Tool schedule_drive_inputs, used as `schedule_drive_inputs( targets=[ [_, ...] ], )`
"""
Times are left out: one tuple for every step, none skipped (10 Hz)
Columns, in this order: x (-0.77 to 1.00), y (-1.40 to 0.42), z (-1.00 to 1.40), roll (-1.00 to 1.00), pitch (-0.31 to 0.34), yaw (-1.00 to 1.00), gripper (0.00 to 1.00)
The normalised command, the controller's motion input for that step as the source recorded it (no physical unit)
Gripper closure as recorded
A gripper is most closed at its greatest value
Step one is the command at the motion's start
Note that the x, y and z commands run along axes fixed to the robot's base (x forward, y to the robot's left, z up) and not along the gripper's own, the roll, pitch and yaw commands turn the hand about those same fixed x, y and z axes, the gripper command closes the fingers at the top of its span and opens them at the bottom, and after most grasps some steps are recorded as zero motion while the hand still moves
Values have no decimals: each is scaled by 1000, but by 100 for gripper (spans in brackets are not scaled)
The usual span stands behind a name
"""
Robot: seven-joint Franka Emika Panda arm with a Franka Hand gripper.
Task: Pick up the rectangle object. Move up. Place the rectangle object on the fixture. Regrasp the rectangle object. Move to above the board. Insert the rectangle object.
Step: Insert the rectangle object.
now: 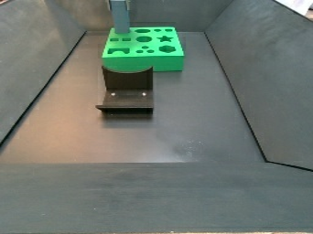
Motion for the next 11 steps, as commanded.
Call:
schedule_drive_inputs(
  targets=[
    [-43, 0, -80, -6, -20, 77, 100],
    [34, -43, -103, 0, 0, 237, 100],
    [177, -63, -71, -4, 0, 414, 100],
    [203, -49, -26, -1, 0, 469, 100],
    [31, 0, -9, -74, 0, 309, 100],
    [0, 0, 0, -10, 0, 0, 100],
    [0, 40, -20, 0, 0, 0, 100],
    [0, 86, -111, 33, 17, -20, 100],
    [0, 9, -366, 59, 0, -43, 100],
    [0, 0, -500, 69, -26, -63, 100],
    [0, 0, -680, 111, -20, -83, 100]
  ],
)
